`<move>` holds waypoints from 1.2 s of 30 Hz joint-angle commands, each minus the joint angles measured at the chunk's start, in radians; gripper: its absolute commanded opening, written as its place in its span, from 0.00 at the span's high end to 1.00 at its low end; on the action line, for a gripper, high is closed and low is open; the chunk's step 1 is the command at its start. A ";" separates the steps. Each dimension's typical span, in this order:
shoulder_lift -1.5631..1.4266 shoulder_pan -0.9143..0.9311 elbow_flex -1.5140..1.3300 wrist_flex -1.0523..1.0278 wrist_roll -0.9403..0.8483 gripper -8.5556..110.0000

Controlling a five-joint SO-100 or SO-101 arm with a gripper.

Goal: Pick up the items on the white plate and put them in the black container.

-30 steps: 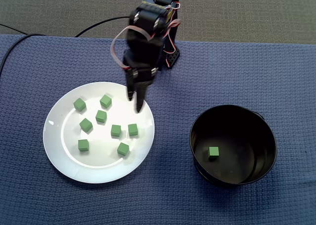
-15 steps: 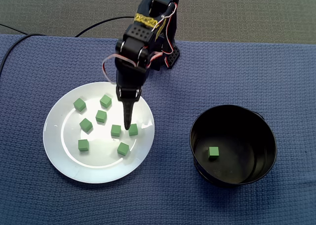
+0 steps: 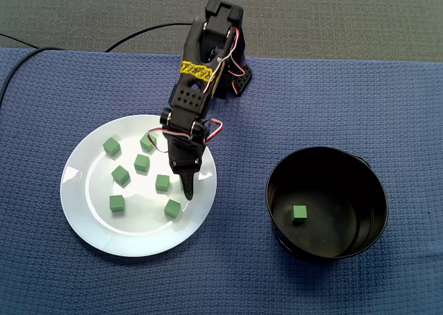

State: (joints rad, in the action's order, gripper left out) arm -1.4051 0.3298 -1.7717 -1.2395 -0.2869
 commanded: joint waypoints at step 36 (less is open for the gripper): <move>0.098 0.038 0.100 0.080 -0.071 0.93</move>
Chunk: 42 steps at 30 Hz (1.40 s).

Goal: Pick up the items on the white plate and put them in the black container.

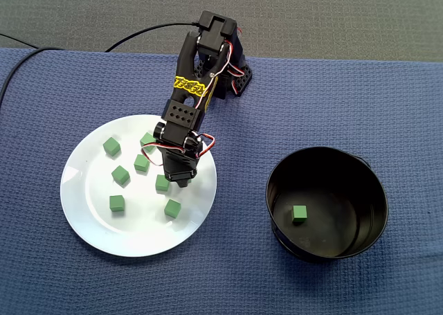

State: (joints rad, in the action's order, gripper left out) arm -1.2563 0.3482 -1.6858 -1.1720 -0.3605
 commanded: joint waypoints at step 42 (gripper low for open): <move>-0.209 -0.874 0.302 0.210 0.052 0.93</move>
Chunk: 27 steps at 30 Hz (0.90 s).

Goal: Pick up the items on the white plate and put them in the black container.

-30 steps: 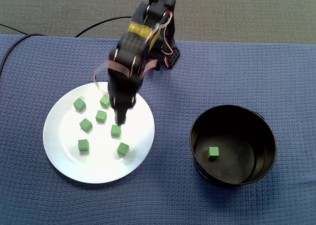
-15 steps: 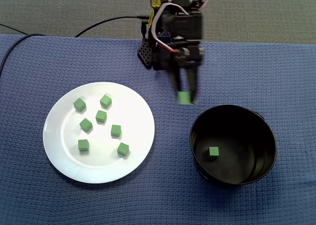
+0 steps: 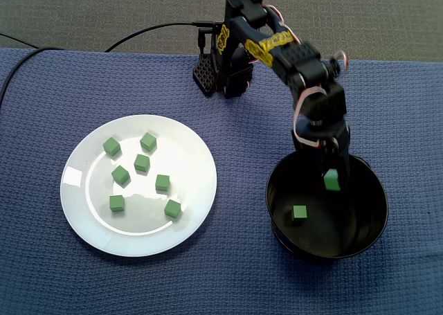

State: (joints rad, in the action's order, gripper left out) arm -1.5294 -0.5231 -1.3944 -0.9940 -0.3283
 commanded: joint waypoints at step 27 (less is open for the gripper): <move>0.089 0.074 0.137 -0.155 0.023 0.68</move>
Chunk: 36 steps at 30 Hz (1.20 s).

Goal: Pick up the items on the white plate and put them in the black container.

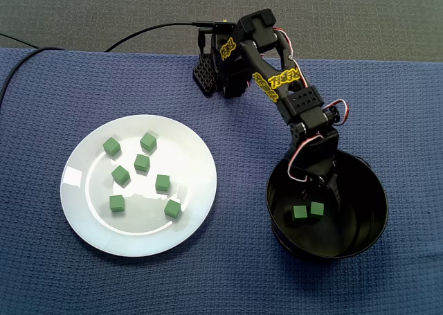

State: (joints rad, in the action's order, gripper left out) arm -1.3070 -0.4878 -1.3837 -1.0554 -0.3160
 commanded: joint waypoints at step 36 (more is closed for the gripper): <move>-0.247 0.936 -0.164 -0.314 0.273 0.65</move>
State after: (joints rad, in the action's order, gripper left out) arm -1.5524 0.4188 -1.5079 -1.4327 -0.0138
